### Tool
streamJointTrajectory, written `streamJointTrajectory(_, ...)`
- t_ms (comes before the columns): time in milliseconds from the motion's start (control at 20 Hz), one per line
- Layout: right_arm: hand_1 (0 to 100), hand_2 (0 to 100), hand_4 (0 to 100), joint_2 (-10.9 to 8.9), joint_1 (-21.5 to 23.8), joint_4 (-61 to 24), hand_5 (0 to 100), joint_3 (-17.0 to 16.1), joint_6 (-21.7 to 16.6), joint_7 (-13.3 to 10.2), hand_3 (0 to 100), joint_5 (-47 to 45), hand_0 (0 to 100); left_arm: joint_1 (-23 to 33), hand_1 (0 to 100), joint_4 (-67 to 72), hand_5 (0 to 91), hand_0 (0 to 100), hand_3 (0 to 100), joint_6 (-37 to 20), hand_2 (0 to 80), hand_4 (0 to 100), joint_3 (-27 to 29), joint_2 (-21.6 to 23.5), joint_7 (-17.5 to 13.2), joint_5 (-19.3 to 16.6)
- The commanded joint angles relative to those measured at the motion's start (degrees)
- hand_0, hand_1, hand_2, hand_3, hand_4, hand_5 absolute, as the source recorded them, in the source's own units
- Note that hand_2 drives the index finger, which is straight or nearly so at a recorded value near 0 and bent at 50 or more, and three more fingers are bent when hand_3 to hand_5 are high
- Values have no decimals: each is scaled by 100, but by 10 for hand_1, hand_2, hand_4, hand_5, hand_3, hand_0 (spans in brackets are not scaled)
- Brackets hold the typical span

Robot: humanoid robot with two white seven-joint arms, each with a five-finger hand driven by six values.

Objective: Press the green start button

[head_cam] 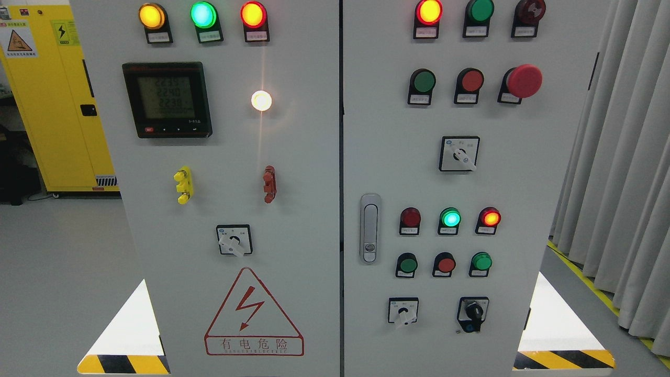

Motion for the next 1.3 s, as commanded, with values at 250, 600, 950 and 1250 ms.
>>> streamJointTrajectory(250, 553, 0, 522, -444, -138, -3743, 351, 88, -163, -488, 499, 794, 248, -85, 556, -86, 0, 120, 0, 8, 0, 0, -1, -179, 2, -1)
streamJointTrajectory(600, 571, 0, 633, -435, -1034, -3788, 481, 62, -321, -665, 658, 1470, 289, -94, 556, -95, 0, 120, 0, 8, 0, 0, -9, -188, 2, -1)
streamJointTrajectory(950, 583, 0, 703, -426, -1509, -3796, 581, 70, -321, -630, 703, 1735, 307, -94, 556, -148, 0, 120, 0, 8, 0, 0, -18, -188, 2, -1)
streamJointTrajectory(1250, 589, 0, 720, -391, -2018, -3376, 620, 149, -312, -428, 707, 2016, 314, -94, 556, -148, 0, 120, 0, 8, 0, 0, -18, -188, 2, -1)
